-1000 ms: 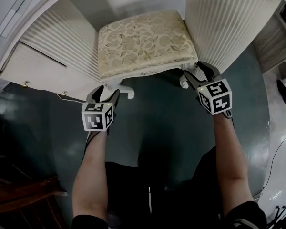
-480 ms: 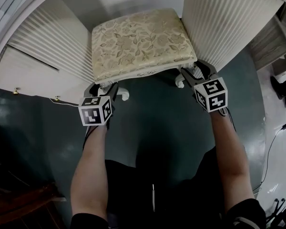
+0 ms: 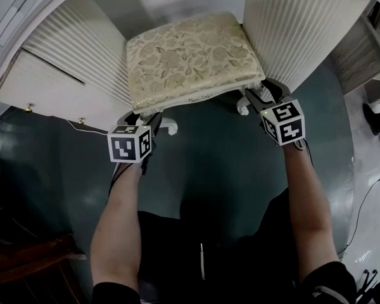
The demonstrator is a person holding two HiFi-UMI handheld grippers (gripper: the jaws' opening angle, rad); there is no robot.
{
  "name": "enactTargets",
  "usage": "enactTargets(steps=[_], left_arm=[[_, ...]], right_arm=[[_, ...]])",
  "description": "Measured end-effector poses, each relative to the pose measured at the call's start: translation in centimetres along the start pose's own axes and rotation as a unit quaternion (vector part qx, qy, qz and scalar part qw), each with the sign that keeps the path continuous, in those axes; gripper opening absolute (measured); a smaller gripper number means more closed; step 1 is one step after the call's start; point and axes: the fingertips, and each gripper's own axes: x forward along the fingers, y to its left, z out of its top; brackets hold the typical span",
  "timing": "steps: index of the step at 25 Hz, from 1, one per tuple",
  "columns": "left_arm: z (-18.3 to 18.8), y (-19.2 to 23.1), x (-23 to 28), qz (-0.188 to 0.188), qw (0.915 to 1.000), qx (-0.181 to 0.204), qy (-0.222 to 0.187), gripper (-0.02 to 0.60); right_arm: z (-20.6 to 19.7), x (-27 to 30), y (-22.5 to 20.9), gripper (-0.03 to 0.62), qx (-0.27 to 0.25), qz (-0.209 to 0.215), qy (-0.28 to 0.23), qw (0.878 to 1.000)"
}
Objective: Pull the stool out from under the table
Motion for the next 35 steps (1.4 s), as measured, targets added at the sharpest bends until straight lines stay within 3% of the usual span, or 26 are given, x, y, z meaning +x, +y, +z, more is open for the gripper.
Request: enactTargets(steps=[2,6,12,16,20,27,32,35], left_arm=[[-0.1,0.1,0.3,-0.004,1.0,0.003,-0.003,0.261],[0.0,-0.4,-0.7,0.004,0.9988,-0.048,-0.013,0.291],[0.2,0.1,-1.4,0.046,0.9984,0.017,0.026,0.232],[0.6,0.8,-0.9,0.065,0.9971,0.008,0.038,0.238],[0.7,0.6,-1.1,0.081,0.9962,-0.005,0.031,0.227],[0.8,0.7,-1.3,0.05,0.998,-0.016,0.035,0.215],[1.2,1.6,-0.8,0.002,0.9986,0.028,0.044,0.207],[0.9,1.4,-1.3,-0.017,0.9974,0.045,0.054,0.187]], right_arm=[[-0.2,0.3,-0.1,0.232,0.0,-0.003,-0.01,1.0],[0.0,0.3,-0.2,0.224,0.001,0.014,-0.019,1.0],[0.3,-0.7,0.0,0.224,0.006,0.026,-0.007,1.0],[0.1,-1.4,0.1,0.174,0.0,0.066,-0.002,0.998],[0.3,-1.4,0.2,0.167,-0.016,0.085,0.003,0.996],[-0.1,-1.4,0.0,0.169,-0.012,0.085,0.011,0.996],[-0.3,-1.6,0.7,0.167,0.011,0.05,0.014,0.999],[-0.1,-1.7,0.4,0.167,0.013,0.058,0.011,0.998]])
